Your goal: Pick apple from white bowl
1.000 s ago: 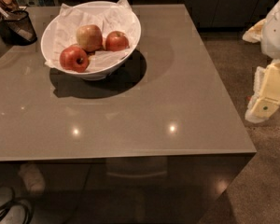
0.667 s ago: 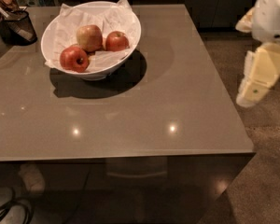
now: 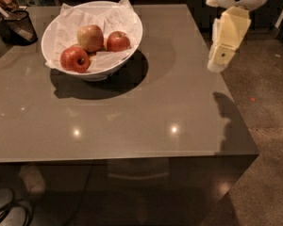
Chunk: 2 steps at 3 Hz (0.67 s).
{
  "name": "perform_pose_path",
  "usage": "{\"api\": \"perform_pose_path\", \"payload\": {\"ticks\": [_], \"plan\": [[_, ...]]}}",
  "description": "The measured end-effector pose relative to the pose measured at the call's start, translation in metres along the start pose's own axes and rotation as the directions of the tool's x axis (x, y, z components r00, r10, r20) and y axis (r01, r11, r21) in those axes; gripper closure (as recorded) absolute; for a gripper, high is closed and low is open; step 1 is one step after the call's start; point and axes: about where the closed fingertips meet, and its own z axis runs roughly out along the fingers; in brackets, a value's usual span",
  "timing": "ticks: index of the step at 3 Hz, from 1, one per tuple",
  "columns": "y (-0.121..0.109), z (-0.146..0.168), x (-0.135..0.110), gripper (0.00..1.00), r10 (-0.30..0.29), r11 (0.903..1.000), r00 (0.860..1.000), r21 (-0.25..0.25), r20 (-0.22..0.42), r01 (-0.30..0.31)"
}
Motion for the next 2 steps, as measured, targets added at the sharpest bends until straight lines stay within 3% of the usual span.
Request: {"api": "perform_pose_path", "payload": {"ticks": [2], "plan": [[-0.015, 0.003, -0.03, 0.0, -0.025, 0.9985, 0.998, 0.051, 0.063, 0.022]]}}
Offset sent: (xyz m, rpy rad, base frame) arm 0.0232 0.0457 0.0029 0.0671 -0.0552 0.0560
